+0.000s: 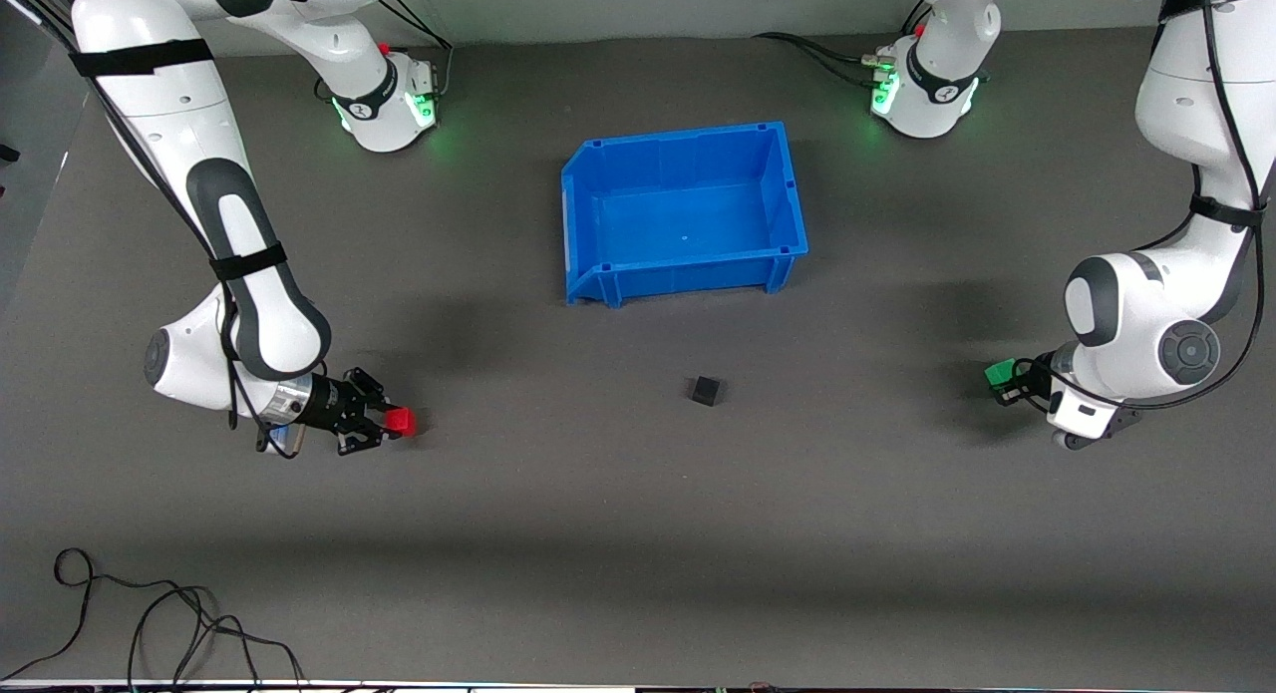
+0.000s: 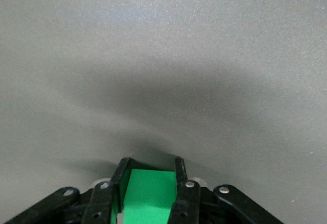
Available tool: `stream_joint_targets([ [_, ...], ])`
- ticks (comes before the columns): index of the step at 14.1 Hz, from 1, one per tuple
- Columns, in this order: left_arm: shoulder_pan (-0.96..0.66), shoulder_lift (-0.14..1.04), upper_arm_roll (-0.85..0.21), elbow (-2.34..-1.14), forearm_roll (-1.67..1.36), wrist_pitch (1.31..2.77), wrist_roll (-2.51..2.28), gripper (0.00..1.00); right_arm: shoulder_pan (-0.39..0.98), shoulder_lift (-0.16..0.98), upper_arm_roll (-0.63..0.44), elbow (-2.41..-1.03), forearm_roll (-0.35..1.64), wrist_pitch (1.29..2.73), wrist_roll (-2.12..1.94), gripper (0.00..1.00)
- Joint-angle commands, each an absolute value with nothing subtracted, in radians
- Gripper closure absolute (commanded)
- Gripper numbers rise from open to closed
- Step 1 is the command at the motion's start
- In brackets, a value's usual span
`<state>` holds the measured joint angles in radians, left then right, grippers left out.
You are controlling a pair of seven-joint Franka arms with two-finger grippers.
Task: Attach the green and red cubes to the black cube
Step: 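Close the right gripper on the red cube while the left gripper grasps green, then carry the green cube with the left gripper toward the black cube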
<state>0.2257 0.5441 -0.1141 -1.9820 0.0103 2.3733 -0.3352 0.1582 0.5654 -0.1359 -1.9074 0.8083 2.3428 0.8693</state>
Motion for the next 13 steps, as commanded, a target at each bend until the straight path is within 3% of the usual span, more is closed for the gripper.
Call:
stream_joint_targets([
  [1,0.203,0.508,-0.127,-2.007,-0.078,2.370,-0.438,1.00,0.166,0.560,-0.138,-1.847,0.833,2.274,0.940,0.71],
  [7,0.172,0.511,-0.264,-1.990,-0.362,2.371,-0.721,1.00,0.186,0.560,-0.140,-1.832,0.833,2.231,0.977,0.71],
  [10,0.073,0.522,-0.264,-1.976,-0.364,2.429,-0.918,1.00,0.259,0.493,-0.135,-1.836,0.822,2.215,1.111,0.76],
  [13,-0.047,0.552,-0.261,-1.948,-0.351,2.509,-1.125,1.00,0.285,0.503,-0.144,-1.838,0.824,2.210,1.169,0.76],
])
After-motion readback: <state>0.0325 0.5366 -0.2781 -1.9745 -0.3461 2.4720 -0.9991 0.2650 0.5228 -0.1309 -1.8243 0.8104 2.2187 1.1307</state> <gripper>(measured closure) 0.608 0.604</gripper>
